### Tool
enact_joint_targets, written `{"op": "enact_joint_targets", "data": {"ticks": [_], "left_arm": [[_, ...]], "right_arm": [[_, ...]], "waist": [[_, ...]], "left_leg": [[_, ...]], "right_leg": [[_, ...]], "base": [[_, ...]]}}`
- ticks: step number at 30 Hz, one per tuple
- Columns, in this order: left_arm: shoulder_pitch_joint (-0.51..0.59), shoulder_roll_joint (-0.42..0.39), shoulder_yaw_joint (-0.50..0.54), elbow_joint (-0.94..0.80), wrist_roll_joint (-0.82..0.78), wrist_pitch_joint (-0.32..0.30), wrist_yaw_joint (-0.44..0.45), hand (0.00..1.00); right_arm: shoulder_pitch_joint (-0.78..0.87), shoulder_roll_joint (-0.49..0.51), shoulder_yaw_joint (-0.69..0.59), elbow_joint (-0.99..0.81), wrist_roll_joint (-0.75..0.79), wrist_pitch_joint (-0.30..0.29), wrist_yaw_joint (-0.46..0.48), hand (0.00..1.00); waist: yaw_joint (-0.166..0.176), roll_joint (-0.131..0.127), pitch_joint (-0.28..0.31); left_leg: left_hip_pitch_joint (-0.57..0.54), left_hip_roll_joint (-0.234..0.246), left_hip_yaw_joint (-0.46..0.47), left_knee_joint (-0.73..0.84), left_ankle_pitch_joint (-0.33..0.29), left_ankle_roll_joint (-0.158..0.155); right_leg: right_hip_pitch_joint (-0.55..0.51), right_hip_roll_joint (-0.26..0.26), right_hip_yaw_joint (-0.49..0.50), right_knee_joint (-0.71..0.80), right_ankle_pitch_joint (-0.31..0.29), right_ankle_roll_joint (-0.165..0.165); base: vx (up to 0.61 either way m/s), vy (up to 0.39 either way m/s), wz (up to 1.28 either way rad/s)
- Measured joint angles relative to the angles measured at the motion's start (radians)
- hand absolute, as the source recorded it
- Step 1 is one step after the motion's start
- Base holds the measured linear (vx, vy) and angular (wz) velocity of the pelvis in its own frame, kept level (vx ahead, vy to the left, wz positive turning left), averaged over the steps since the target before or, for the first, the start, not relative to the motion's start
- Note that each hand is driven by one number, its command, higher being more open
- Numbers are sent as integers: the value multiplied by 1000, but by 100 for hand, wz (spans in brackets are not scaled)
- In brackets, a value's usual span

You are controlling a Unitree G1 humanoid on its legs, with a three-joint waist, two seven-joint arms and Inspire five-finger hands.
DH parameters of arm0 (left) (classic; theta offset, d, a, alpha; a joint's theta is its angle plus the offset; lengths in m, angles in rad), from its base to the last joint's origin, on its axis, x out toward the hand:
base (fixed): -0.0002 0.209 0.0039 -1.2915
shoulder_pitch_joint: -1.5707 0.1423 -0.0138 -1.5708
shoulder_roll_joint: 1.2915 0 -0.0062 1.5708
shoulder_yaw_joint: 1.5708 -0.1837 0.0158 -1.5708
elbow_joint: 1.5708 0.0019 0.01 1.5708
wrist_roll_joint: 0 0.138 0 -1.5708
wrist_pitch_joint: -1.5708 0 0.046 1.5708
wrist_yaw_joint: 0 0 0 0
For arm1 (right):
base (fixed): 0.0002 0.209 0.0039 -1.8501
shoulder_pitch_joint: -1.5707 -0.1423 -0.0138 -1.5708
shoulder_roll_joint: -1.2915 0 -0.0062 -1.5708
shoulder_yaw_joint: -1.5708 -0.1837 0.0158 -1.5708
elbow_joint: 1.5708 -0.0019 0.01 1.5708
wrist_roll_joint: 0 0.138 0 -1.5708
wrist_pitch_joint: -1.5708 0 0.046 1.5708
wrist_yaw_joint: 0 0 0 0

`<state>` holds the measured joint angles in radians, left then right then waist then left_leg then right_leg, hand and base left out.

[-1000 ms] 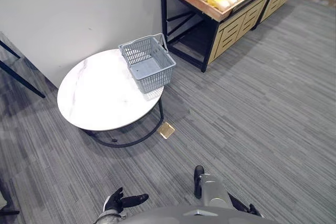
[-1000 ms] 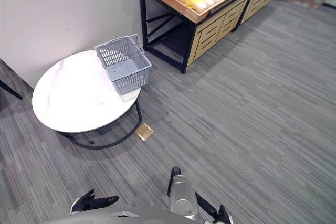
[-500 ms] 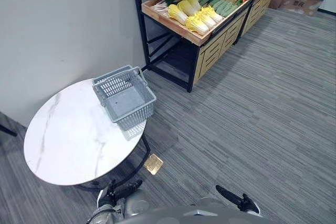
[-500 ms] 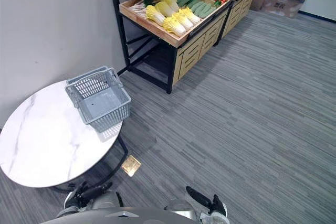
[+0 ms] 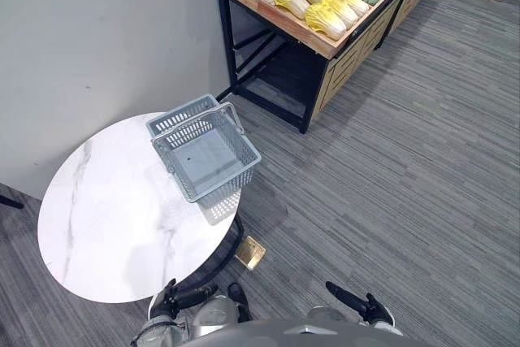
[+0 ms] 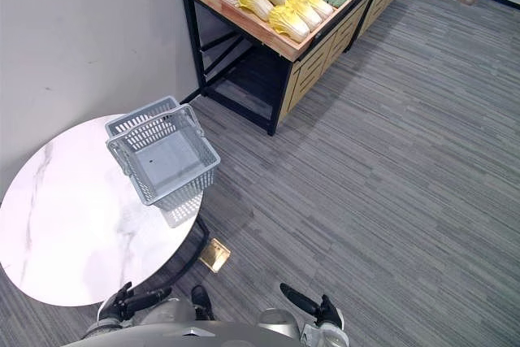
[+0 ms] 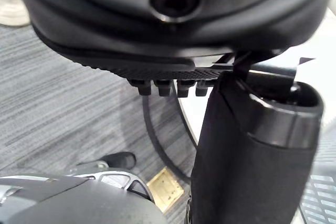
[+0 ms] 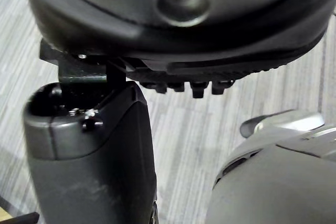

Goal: Pick vegetable in the basket

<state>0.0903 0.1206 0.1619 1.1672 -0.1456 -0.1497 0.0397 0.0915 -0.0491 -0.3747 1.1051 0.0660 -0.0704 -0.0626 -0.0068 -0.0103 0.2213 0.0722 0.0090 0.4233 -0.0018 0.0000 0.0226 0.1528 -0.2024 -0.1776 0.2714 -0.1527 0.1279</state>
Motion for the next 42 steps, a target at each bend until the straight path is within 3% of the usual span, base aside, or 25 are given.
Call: {"op": "enact_joint_targets", "data": {"ticks": [2,3,4,6,7,9,10,11,13,14,17,18,26,30,34,42], "left_arm": [[1,-2,-8,11,0,0,-1,100],[7,7,-21,12,0,0,-4,100],[21,14,-41,9,0,0,-7,100],[36,16,-31,1,-4,-1,-5,100],[35,14,-32,0,-2,-1,-6,100],[36,9,-24,-2,-5,-1,-7,100],[34,3,-6,-11,-3,-2,-9,100],[36,2,6,-21,-2,-2,-10,100],[43,6,46,-31,-2,0,-18,100],[49,6,84,-35,-1,2,-14,100],[92,-40,127,-34,-4,2,1,100],[97,-41,126,-33,-4,1,2,100],[78,20,29,-19,-2,-1,2,100],[75,31,-6,-31,0,-1,1,100],[76,29,-9,-38,0,-2,1,100],[84,14,-6,-64,-9,-5,1,100]], "right_arm": [[13,-5,-5,-2,13,0,-7,100],[25,1,-10,-6,24,0,-10,100],[47,21,-19,-20,61,-5,-10,100],[51,28,-22,-39,75,-8,-5,100],[48,28,-20,-41,92,-9,-2,100],[51,26,-19,-40,128,-11,10,100],[53,28,-33,-37,161,-6,15,100],[55,34,-48,-29,176,-5,15,100],[62,59,-79,-17,187,-2,12,100],[77,82,-91,-15,188,3,5,100],[95,59,-108,-18,193,4,4,100],[95,56,-105,-18,193,3,5,100],[18,57,-62,-69,194,1,-12,100],[-50,12,-60,-272,143,5,-50,100],[-228,-138,-30,-396,79,3,-107,100],[-579,-288,182,-356,-25,1,-98,100]], "waist": [[-1,9,2],[-3,5,4],[-10,-2,16],[-18,-14,15],[-18,-11,15],[-20,-3,12],[-23,1,9],[-22,-4,8],[-18,-50,-12],[-17,-64,-14],[-6,-19,-41],[-5,-17,-46],[6,-75,-83],[3,-64,-81],[0,-52,-78],[2,-30,-68]], "left_leg": [[20,-2,-36,-21,-1,-1],[38,-13,-64,-22,-2,-1],[62,-23,-98,-15,-7,8],[74,-25,-148,4,-17,17],[73,-21,-176,9,-17,18],[53,-13,-219,20,-18,18],[11,-12,-253,31,-18,18],[-10,-19,-271,35,-18,17],[-31,-54,-285,27,-14,11],[-23,-72,-283,17,15,-3],[5,-48,-304,-25,36,-35],[12,-45,-315,-44,44,-39],[-2,-34,-396,-87,66,-48],[-16,-31,-394,-88,65,-46],[-29,-26,-391,-88,63,-46],[-64,-19,-406,-89,91,-64]], "right_leg": [[-77,-13,-13,212,5,8],[-122,-36,-5,356,29,30],[-181,-46,49,510,49,13],[-218,-49,89,573,-30,3],[-231,-44,112,524,-64,-1],[-236,1,210,368,-76,-7],[-230,55,342,206,-75,-6],[-224,69,394,130,-75,-6],[-202,47,380,37,-85,-18],[-199,21,363,21,-58,21],[-150,34,295,-12,-50,13],[-142,34,287,-24,-45,18],[-75,51,211,-115,-10,-1],[-99,58,253,-109,21,-5],[-137,67,279,-62,37,-9],[-153,72,292,-92,25,-19]], "base": [[-54,34,53],[1,29,88],[32,14,102],[43,-13,92],[39,-52,87],[31,-99,87],[41,-177,86],[53,-205,103],[84,-207,85],[120,-210,86],[193,-159,49],[136,-53,25],[157,-17,34],[5,43,-6],[-106,16,-6],[-101,-33,3]]}}
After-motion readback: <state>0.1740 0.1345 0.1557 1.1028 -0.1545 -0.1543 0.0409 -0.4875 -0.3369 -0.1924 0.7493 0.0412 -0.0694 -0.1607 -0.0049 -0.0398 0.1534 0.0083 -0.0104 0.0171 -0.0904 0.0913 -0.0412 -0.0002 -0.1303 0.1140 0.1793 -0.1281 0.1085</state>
